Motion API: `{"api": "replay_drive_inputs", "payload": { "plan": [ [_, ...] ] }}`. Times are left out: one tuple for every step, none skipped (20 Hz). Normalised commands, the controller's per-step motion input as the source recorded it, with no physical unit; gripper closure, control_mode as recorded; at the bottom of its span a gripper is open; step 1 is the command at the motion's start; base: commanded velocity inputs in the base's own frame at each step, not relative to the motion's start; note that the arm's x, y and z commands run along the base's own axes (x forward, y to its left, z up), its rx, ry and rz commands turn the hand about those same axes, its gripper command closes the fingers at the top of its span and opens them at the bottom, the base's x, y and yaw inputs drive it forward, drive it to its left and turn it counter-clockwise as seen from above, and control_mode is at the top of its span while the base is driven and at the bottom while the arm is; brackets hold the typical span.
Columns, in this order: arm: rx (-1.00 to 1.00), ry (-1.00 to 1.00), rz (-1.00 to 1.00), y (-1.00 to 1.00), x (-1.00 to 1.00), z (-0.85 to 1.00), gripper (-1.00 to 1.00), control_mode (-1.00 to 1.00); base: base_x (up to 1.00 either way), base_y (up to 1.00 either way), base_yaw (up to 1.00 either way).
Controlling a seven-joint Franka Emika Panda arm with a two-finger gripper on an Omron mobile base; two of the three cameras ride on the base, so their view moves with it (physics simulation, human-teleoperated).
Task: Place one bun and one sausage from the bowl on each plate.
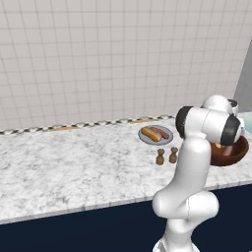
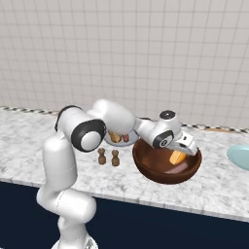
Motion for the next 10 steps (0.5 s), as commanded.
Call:
{"api": "replay_drive_inputs", "payload": {
  "plan": [
    [0.00,0.00,0.00,-0.36,0.16,-0.06,-1.00,-1.00,0.00,0.00,0.00],
    [0.00,0.00,0.00,-0.36,0.16,-0.09,-1.00,-1.00,0.00,0.00,0.00],
    [0.00,0.00,0.00,-0.33,0.14,-0.09,-1.00,-1.00,0.00,0.00,0.00],
    [0.00,0.02,0.00,-0.34,0.09,-0.16,-1.00,-1.00,0.00,0.00,0.00],
    [0.00,0.04,0.00,-0.35,0.03,-0.24,-1.00,-1.00,0.00,0.00,0.00],
    [-0.01,0.07,0.00,-0.28,0.04,-0.31,-1.00,-1.00,0.00,0.00,0.00],
    [-0.03,0.07,0.00,-0.21,0.02,-0.32,-1.00,-1.00,0.00,0.00,0.00],
    [-0.04,0.06,0.00,-0.11,0.00,-0.32,-1.00,-1.00,0.00,0.00,0.00],
    [-0.03,0.00,0.00,0.00,0.00,-0.26,-1.00,-1.00,0.00,0.00,0.00],
    [0.00,0.00,0.00,0.00,0.00,-0.08,-1.00,-1.00,0.00,0.00,0.00]
  ]
}}
